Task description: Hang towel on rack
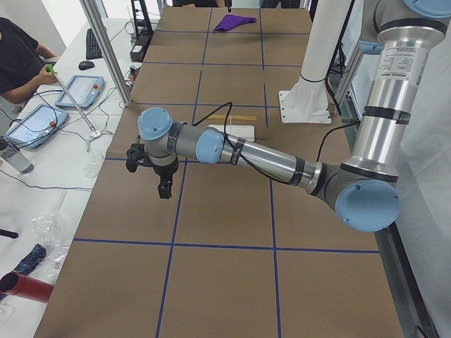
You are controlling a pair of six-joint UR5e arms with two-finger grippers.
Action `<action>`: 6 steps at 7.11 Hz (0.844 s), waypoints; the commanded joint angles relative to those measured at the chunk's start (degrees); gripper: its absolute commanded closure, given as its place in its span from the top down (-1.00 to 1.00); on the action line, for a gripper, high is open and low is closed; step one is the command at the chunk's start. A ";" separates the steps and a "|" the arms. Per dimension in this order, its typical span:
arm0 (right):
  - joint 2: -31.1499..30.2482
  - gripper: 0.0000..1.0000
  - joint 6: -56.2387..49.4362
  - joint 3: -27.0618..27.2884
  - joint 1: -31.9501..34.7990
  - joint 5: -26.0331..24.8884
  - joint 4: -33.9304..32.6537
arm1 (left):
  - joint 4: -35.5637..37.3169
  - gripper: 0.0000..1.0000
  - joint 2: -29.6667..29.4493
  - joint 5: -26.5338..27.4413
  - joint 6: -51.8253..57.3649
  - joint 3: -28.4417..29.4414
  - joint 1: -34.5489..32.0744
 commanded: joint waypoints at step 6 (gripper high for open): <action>7.57 0.39 3.48 -26.60 -6.44 -1.29 20.11 | -0.57 1.00 0.05 0.05 -0.04 0.12 0.77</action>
